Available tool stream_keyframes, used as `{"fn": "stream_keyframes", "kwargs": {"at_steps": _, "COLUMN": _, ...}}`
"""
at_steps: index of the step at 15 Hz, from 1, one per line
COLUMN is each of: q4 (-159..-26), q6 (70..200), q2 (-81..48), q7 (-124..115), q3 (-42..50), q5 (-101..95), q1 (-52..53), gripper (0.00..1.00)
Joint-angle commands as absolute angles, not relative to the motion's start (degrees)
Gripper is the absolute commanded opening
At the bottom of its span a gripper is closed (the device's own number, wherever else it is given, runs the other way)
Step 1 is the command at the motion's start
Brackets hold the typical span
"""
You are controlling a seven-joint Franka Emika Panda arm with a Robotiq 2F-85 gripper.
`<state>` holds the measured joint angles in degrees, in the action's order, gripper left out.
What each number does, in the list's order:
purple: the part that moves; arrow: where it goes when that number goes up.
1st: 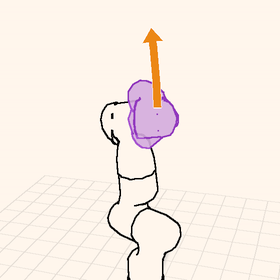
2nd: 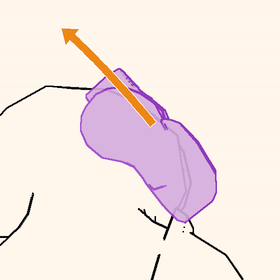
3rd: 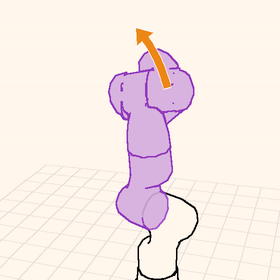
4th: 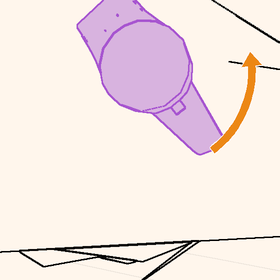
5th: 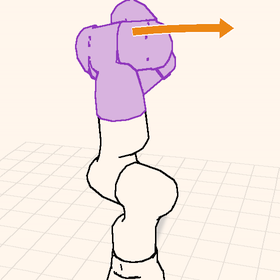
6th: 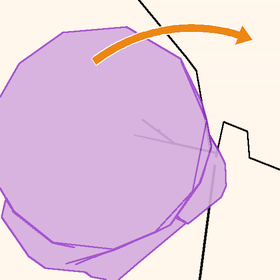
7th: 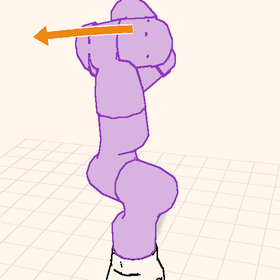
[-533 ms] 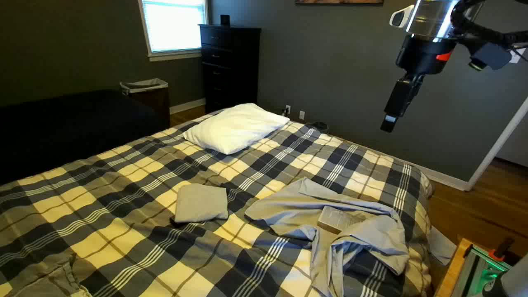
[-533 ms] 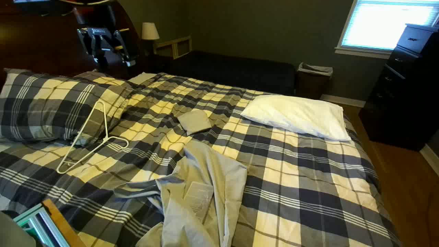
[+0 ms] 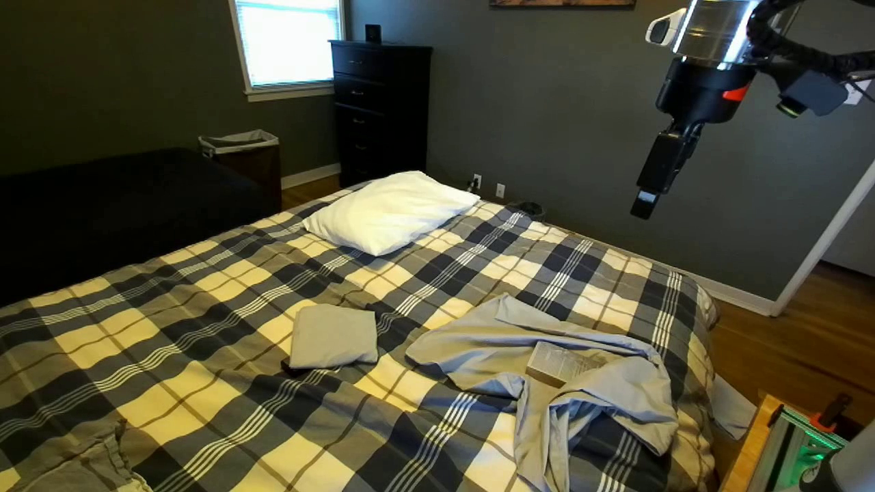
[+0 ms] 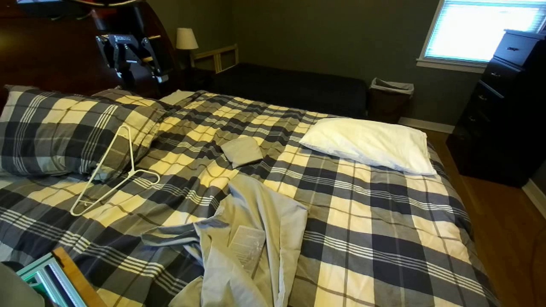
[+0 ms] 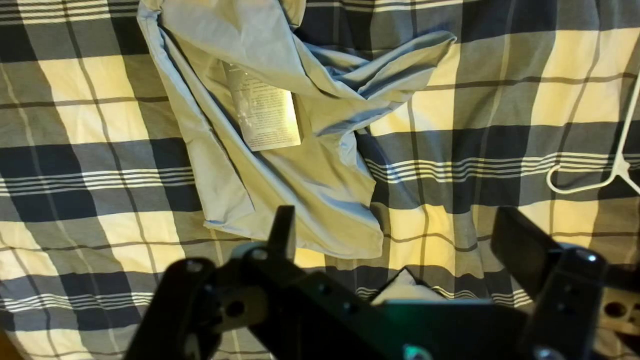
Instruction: Remove the book from the grey cloth and put it on the bed
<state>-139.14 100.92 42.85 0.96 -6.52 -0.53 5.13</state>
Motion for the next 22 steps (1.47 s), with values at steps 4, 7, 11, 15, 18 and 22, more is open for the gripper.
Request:
{"fn": "stream_keyframes", "kwargs": {"at_steps": 4, "q4": -139.4, "q6": 100.6, "q2": 42.9, "q7": 0.0, "q3": -6.2, "q5": -0.9, "q1": 5.0, "gripper": 1.00}}
{"fn": "stream_keyframes", "kwargs": {"at_steps": 7, "q4": -143.2, "q6": 102.4, "q2": 43.9, "q7": 1.1, "q3": -3.5, "q5": 0.2, "q1": 4.5, "gripper": 1.00}}
{"fn": "stream_keyframes", "kwargs": {"at_steps": 11, "q4": -155.7, "q6": 112.3, "q2": 46.8, "q7": 8.6, "q3": 4.4, "q5": 3.7, "q1": 4.3, "gripper": 1.00}}
{"fn": "stream_keyframes", "kwargs": {"at_steps": 15, "q4": -158.1, "q6": 118.0, "q2": 37.9, "q7": 18.8, "q3": 14.4, "q5": 5.7, "q1": 2.3, "gripper": 1.00}}
{"fn": "stream_keyframes", "kwargs": {"at_steps": 18, "q4": -160.0, "q6": 117.0, "q2": 39.3, "q7": 18.8, "q3": 14.5, "q5": 5.4, "q1": 0.4, "gripper": 1.00}}
{"fn": "stream_keyframes", "kwargs": {"at_steps": 22, "q4": -158.8, "q6": 117.0, "q2": 37.5, "q7": 19.9, "q3": 14.3, "q5": 5.2, "q1": -0.4, "gripper": 1.00}}
